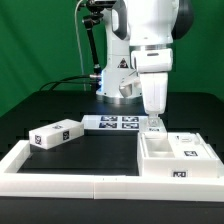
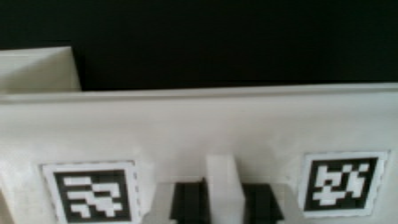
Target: Assemble cabinet
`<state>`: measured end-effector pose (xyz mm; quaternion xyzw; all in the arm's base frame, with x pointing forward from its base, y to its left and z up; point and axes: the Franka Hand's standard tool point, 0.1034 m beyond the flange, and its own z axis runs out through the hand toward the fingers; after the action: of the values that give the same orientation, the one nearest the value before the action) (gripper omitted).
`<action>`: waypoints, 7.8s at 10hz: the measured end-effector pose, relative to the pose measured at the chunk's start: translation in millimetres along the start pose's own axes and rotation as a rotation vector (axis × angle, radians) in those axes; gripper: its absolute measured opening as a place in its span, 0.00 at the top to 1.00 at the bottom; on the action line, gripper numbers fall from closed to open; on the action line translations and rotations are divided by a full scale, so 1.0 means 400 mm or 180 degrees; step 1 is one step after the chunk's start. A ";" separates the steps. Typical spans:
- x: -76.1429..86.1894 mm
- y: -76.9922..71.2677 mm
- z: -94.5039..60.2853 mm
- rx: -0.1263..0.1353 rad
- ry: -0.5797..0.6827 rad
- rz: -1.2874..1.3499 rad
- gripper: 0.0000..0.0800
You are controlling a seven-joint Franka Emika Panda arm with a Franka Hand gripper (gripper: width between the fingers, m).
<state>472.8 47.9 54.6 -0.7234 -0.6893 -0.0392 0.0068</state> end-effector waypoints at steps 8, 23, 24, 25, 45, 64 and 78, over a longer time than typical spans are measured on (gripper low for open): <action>-0.007 0.117 0.000 -0.0070 0.0042 -0.0116 0.91; 0.020 0.295 0.007 0.0109 0.0052 -0.0097 0.91; 0.020 0.295 0.007 0.0098 0.0055 -0.0097 0.91; 0.021 0.296 0.006 0.0073 0.0058 -0.0102 0.90; -0.009 0.040 -0.080 -0.0599 0.0422 0.2493 0.00; 0.062 0.058 0.060 -0.0287 0.0706 0.4558 0.00; 0.060 0.084 0.133 -0.0222 0.0731 0.4583 0.35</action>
Offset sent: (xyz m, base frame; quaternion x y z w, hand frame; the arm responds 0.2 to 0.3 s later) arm 0.0189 0.0012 -0.0002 0.0083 0.0015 -0.0242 0.9997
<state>510.0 73.3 4.6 -0.9886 -0.0361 -0.1226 0.0800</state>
